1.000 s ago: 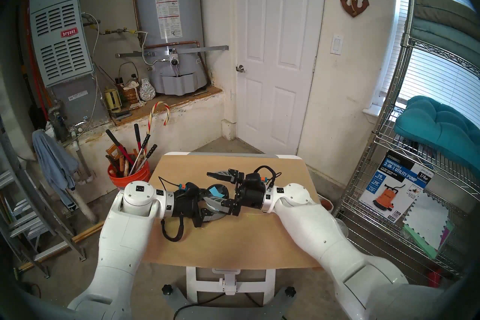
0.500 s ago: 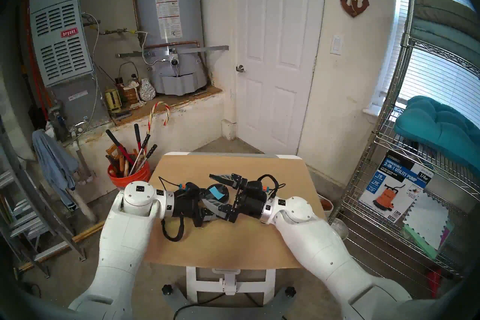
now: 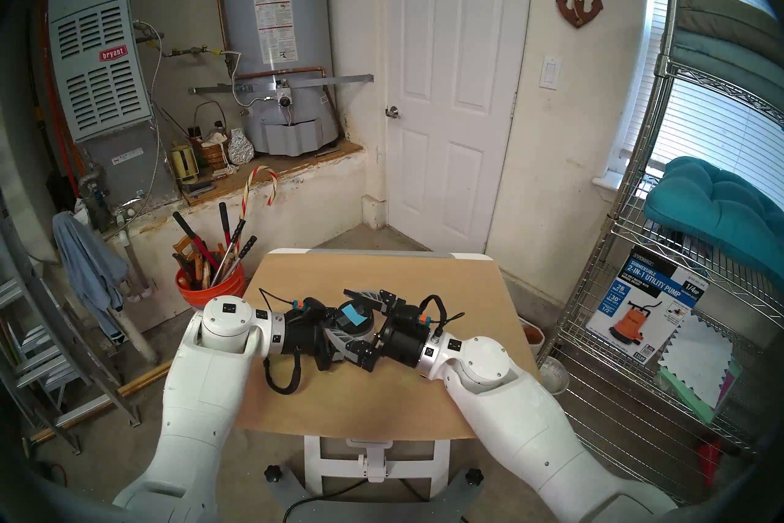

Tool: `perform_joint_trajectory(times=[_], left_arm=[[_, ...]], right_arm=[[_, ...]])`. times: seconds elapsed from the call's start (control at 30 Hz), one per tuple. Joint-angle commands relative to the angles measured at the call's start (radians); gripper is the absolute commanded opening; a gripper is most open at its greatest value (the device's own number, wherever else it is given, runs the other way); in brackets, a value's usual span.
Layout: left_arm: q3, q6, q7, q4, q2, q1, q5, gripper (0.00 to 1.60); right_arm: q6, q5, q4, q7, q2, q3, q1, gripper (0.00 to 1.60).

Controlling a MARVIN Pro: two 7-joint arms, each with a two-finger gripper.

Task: Open paint jar

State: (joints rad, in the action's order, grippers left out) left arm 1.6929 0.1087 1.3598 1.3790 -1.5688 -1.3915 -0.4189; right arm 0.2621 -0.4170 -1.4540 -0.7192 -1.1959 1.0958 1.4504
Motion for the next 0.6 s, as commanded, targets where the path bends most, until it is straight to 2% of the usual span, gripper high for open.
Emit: perform_joint_trajectory(times=[0.0, 0.4, 0.57], left_arm=[[0.002, 0.006, 0.005, 0.007, 0.003, -0.002, 0.0, 0.0], [0.004, 0.016, 0.012, 0.018, 0.0, -0.008, -0.004, 0.0], [0.005, 0.018, 0.016, 0.02, -0.002, -0.009, -0.006, 0.0]], right_arm=[[-0.055, 0.08, -0.121, 0.127, -0.006, 0.023, 0.07, 1.6], [-0.244, 0.206, -0.272, 0.353, -0.049, 0.064, 0.184, 1.6], [-0.321, 0.23, -0.324, 0.425, -0.058, 0.062, 0.204, 1.6]])
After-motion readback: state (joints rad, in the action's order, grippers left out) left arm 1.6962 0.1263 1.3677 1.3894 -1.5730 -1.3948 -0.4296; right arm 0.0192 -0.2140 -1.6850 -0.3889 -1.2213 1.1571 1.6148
